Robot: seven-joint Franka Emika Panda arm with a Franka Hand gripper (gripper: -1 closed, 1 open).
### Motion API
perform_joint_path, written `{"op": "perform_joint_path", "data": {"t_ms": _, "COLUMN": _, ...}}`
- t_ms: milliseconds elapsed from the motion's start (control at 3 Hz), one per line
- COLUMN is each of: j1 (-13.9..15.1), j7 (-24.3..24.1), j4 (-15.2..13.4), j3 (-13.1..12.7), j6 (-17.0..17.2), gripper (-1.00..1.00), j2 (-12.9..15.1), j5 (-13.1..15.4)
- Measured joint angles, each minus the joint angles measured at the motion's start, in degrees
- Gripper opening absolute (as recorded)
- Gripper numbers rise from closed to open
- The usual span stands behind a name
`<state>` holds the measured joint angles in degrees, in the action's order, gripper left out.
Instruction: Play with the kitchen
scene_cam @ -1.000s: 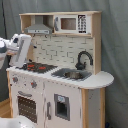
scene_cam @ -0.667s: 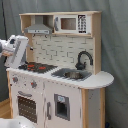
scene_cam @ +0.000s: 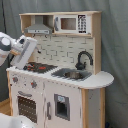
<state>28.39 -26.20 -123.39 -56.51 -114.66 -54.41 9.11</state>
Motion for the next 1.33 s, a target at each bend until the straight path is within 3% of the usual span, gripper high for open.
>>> {"op": "perform_joint_path", "data": {"t_ms": 667, "j1": 5.64, "j7": 2.1, "j4": 5.3, "j3": -0.26, "j6": -1.15, "gripper": 1.0, "j2": 9.65, "j5": -0.02}}
{"op": "perform_joint_path", "data": {"t_ms": 1333, "j1": 9.44, "j7": 2.63, "j4": 11.04, "j3": -0.85, "j6": -1.15, "gripper": 1.0, "j2": 20.62, "j5": 0.03}}
